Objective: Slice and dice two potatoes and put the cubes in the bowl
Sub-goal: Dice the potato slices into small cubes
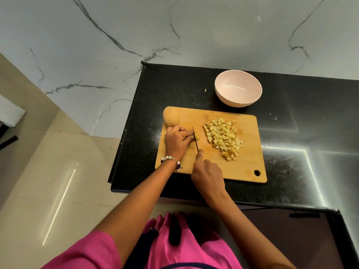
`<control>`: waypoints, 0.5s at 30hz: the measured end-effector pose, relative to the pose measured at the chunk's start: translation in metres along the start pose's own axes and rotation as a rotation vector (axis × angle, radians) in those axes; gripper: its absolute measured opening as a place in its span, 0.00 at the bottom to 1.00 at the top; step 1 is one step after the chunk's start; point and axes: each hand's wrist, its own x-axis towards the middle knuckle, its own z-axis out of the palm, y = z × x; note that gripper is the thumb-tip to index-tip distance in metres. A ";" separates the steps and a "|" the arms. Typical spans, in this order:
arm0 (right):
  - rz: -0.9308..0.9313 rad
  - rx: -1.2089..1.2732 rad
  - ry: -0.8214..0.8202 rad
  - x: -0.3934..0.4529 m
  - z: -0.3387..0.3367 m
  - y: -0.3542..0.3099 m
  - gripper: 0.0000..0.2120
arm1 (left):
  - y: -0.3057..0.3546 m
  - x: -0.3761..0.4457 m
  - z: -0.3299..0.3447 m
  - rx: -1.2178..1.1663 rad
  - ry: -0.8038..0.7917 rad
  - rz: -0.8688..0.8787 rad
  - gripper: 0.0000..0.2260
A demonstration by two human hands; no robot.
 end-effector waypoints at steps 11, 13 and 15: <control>0.067 0.067 -0.002 0.001 -0.010 0.001 0.26 | 0.003 0.001 -0.006 0.000 -0.019 -0.029 0.07; 0.072 0.048 0.013 0.003 -0.008 0.001 0.26 | 0.003 0.000 -0.006 0.001 -0.014 -0.027 0.06; 0.073 0.012 0.024 0.002 -0.007 0.000 0.26 | 0.003 0.000 -0.006 -0.001 -0.007 -0.024 0.06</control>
